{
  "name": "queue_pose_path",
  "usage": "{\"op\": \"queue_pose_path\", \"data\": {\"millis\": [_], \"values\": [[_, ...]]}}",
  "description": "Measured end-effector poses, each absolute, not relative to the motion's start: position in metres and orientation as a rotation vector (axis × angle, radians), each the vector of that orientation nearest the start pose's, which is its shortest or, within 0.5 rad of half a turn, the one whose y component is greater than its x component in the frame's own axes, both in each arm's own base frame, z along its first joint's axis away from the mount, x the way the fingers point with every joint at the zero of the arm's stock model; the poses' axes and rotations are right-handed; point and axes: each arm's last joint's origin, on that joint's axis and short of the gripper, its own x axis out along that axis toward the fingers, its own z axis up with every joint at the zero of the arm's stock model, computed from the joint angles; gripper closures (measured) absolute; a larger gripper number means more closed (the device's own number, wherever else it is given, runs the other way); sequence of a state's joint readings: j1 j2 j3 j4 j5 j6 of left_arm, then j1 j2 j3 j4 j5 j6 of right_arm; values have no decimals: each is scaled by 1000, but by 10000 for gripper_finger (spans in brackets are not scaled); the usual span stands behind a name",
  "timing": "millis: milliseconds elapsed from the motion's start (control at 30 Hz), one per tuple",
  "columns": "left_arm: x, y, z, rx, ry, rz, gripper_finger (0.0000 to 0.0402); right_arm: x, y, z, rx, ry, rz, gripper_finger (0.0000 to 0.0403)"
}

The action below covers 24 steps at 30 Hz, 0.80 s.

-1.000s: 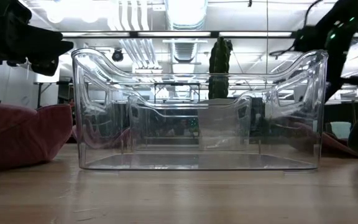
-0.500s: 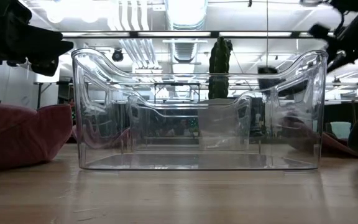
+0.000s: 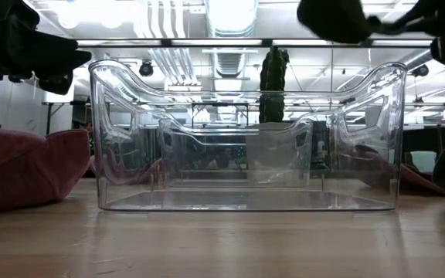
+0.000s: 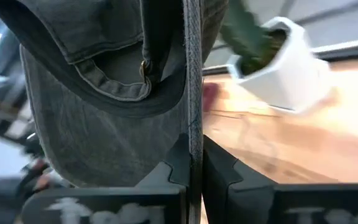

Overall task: Pick & Place hat
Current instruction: Put the top black cap into the bottom transparent bin

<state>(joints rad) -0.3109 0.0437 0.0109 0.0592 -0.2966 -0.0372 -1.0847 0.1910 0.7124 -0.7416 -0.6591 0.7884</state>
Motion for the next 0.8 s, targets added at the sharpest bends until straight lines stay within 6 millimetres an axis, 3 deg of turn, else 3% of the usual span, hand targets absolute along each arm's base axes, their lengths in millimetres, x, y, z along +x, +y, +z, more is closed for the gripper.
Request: {"op": "queue_pose_path", "data": {"millis": [400,800], "values": [[96,-22,170,-69,-25,-15,262,28,-7,323,636,-76,-253,390],[96,-22,170,-104,-27,-16,262,43,-34,320,564,37,-244,390]]}}
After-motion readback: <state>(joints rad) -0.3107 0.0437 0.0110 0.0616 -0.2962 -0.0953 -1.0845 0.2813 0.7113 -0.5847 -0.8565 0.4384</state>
